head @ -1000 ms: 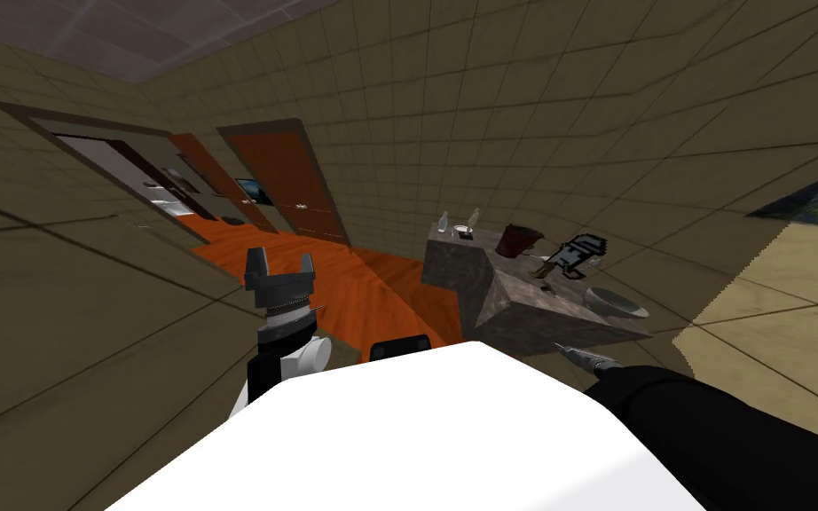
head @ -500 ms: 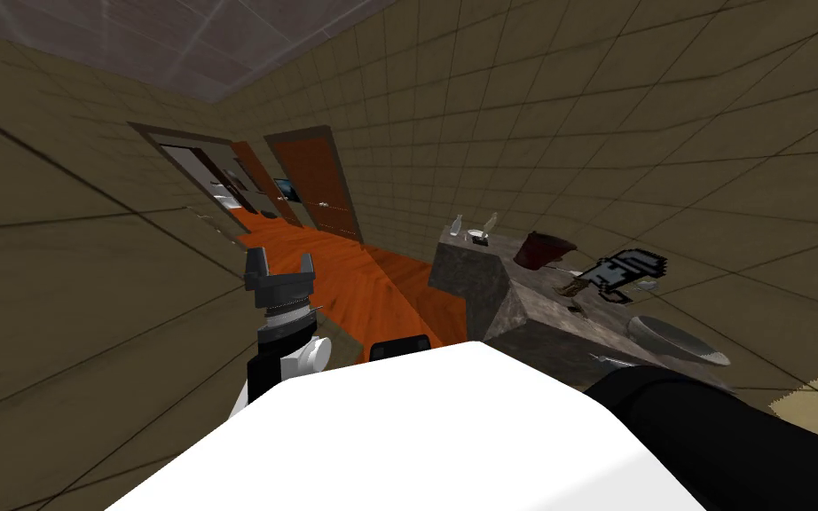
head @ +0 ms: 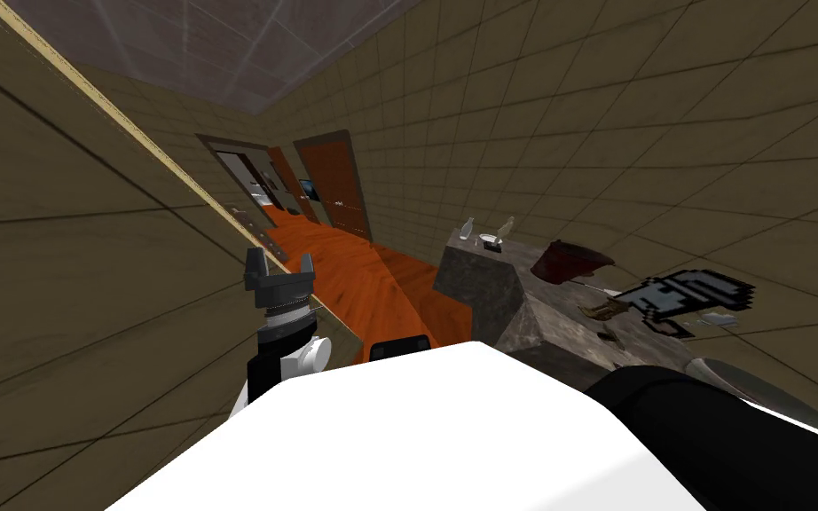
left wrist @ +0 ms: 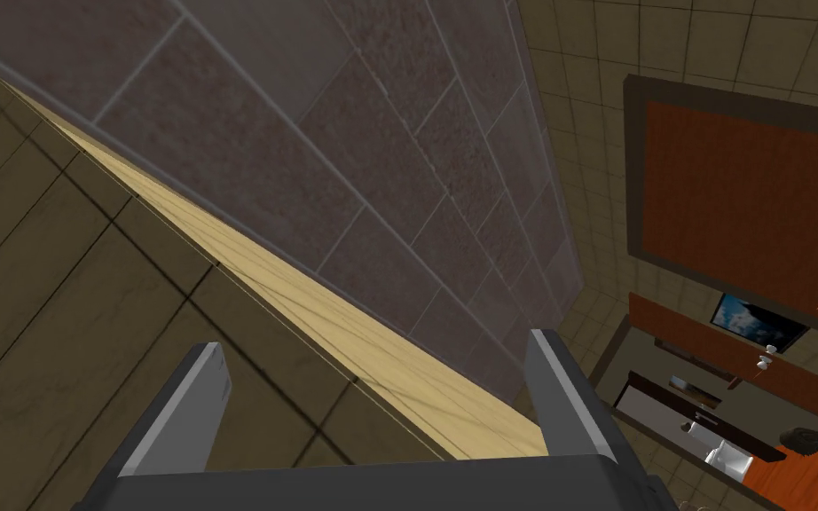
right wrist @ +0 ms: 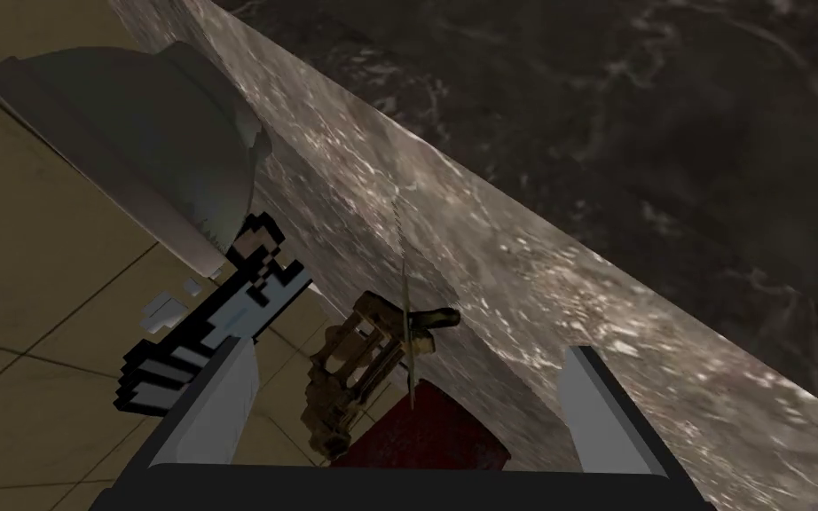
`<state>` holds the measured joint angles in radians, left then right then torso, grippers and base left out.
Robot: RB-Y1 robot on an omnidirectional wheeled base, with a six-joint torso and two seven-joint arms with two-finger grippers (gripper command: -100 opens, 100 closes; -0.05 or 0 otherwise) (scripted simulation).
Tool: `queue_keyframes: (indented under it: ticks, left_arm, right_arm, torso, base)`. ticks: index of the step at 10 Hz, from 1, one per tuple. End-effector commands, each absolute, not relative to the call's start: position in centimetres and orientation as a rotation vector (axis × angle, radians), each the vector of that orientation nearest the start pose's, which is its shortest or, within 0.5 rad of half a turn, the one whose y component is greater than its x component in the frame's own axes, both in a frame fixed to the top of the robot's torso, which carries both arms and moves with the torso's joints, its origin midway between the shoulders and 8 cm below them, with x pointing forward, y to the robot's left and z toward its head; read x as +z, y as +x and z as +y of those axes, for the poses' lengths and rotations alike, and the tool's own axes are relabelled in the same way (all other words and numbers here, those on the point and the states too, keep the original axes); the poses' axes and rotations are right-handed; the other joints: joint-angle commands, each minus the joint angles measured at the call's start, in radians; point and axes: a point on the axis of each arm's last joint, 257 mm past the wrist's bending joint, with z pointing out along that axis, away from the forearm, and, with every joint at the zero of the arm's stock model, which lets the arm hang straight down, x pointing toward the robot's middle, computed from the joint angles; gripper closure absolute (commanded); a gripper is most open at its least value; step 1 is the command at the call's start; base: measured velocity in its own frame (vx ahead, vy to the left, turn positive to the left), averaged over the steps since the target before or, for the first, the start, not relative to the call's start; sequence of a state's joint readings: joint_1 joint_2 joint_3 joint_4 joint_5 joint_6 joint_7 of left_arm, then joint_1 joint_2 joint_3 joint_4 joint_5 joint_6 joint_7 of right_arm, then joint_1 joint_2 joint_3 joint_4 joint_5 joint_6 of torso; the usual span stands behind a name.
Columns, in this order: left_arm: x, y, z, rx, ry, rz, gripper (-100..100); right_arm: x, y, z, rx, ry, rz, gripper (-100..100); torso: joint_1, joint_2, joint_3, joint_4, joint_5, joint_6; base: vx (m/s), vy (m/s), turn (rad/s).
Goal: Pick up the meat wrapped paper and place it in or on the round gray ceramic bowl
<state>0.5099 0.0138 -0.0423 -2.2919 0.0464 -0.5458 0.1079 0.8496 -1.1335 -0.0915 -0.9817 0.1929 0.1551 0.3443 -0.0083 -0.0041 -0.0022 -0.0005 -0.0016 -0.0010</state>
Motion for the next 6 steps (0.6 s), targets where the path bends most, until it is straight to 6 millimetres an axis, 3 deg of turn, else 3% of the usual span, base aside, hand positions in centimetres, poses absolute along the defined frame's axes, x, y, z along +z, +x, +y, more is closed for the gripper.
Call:
queue_keyframes:
  ticks: [1, 3, 5, 6]
  left_arm:
    - [3.5, 33.4, 26.9, -1.483, -0.683, 0.532, 0]
    - [3.5, 33.4, 26.9, -1.482, -0.683, 0.532, 0]
    - [3.5, 33.4, 26.9, -1.482, -0.683, 0.532, 0]
    - [3.5, 33.4, 26.9, -1.482, -0.683, 0.532, 0]
  right_arm:
    - [-29.8, -4.1, -86.5, -1.187, 0.583, 2.426, -100]
    - [-29.7, -5.5, -86.9, -1.218, 0.615, 2.43, -100]
    - [-29.8, -5.3, -86.8, -1.216, 0.611, 2.429, -100]
    - [-29.7, -5.3, -86.8, -1.217, 0.611, 2.429, 0]
  torso:
    - [0.0, 0.0, 0.0, 0.0, 0.0, 0.0]
    - [-0.003, 0.0, 0.0, 0.0, -0.001, 0.0]
    - [-0.003, 0.0, 0.0, 0.0, -0.001, 0.001]
    - [0.003, 0.001, 0.001, 0.0, 0.0, 0.002]
  base:
    - [0.048, -0.14, 0.262]
    - [0.029, -0.172, 0.284]
    - [0.015, -0.101, 0.076]
    - [0.002, -0.013, 0.002]
